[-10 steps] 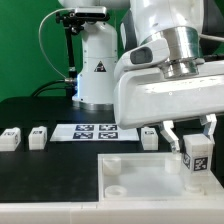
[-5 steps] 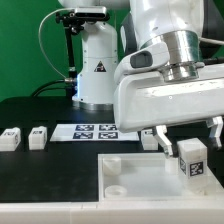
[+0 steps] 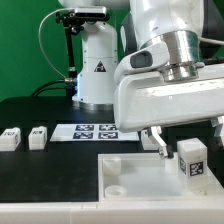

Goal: Assemble one leg

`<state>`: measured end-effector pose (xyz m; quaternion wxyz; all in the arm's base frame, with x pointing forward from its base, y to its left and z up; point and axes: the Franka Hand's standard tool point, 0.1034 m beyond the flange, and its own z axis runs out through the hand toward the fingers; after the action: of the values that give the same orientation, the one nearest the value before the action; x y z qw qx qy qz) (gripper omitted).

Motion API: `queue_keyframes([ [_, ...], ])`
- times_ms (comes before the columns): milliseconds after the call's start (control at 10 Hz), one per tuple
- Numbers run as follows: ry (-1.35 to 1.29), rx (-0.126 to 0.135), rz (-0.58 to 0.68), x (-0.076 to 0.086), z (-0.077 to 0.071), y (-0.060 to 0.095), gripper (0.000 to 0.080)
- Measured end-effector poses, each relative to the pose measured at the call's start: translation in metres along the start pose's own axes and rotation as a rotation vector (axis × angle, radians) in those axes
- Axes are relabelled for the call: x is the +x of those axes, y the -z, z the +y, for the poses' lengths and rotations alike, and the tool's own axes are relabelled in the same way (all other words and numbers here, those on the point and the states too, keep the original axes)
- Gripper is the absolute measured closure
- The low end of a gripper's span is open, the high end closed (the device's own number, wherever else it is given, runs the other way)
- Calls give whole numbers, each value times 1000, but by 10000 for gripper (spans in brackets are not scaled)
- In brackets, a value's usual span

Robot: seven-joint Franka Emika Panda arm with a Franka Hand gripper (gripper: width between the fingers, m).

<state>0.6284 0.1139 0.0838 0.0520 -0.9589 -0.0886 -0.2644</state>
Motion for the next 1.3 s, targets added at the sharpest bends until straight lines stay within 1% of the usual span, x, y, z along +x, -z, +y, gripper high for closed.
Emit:
queue_keyframes([
  [200, 0, 2, -11, 0, 0, 0, 151],
  [300, 0, 12, -71, 6, 0, 5, 151],
  [400, -2, 20, -123, 18, 3, 9, 151],
  [500, -9, 18, -118, 27, 10, 8, 151],
  [600, -18, 21, -151, 23, 13, 4, 151],
  [700, -24, 43, -278, 14, 11, 3, 151],
  [800, -28, 66, -400, 12, 11, 3, 151],
  [900, -34, 86, -494, 11, 11, 1, 151],
  [1000, -52, 105, -594, 7, 7, 0, 151],
  [1200, -54, 129, -704, 9, -1, 0, 151],
  [1300, -64, 124, -684, 13, 0, -2, 151],
])
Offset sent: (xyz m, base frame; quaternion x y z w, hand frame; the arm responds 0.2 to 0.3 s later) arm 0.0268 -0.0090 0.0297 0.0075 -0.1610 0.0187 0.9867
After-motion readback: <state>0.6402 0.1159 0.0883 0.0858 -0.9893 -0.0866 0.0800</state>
